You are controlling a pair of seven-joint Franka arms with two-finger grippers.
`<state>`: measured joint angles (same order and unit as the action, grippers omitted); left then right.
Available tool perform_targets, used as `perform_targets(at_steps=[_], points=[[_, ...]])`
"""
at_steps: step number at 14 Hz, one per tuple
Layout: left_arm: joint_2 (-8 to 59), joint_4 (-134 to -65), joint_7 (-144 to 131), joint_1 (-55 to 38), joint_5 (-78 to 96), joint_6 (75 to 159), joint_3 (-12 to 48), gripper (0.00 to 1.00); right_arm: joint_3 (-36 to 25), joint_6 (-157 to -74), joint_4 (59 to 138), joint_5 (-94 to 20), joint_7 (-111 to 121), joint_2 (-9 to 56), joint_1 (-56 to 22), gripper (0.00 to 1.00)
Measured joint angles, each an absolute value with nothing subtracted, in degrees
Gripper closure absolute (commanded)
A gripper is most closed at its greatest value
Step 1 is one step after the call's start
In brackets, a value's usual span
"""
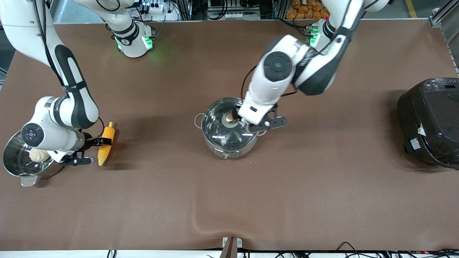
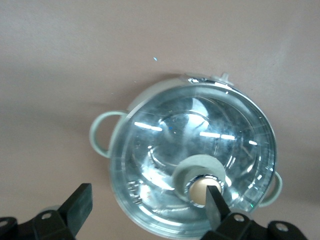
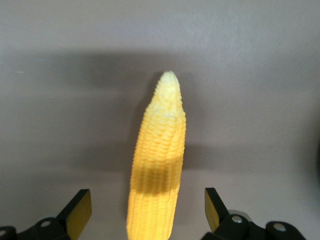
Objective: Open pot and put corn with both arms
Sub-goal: 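Grasp the corn with the right gripper while the left gripper grasps the lid knob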
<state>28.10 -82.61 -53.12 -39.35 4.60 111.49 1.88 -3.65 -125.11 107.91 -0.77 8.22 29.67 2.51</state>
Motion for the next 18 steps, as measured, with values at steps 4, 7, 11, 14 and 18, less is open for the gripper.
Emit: perform_targets(at_steps=[4, 7, 11, 14, 18], points=[[33.0, -79.8, -60.5, -44.2, -0.5, 113.0, 1.8, 0.0, -3.7, -125.5, 107.9, -0.9, 8.2, 33.1, 3.9, 0.16], [33.9, -79.4, -62.7, -45.2, -1.6, 114.3, 1.6, 0.0, -3.7, -125.5, 107.9, -1.1, 8.2, 34.1, 4.0, 0.38], [35.0, -79.4, -63.3, -45.6, -2.8, 115.7, 1.5, 0.0, -3.4, -124.9, 106.9, -1.2, 8.2, 34.0, 4.0, 0.8], [35.8, -79.4, -63.3, -46.0, -2.8, 116.0, 1.6, 0.0, -2.9, -119.4, 104.7, -1.2, 8.1, 31.7, 3.3, 0.87], [36.6, -79.3, -66.2, -46.3, -2.8, 116.3, 1.6, 1.0, -2.6, -110.1, 98.9, -1.3, 8.0, 26.4, 1.6, 0.88]])
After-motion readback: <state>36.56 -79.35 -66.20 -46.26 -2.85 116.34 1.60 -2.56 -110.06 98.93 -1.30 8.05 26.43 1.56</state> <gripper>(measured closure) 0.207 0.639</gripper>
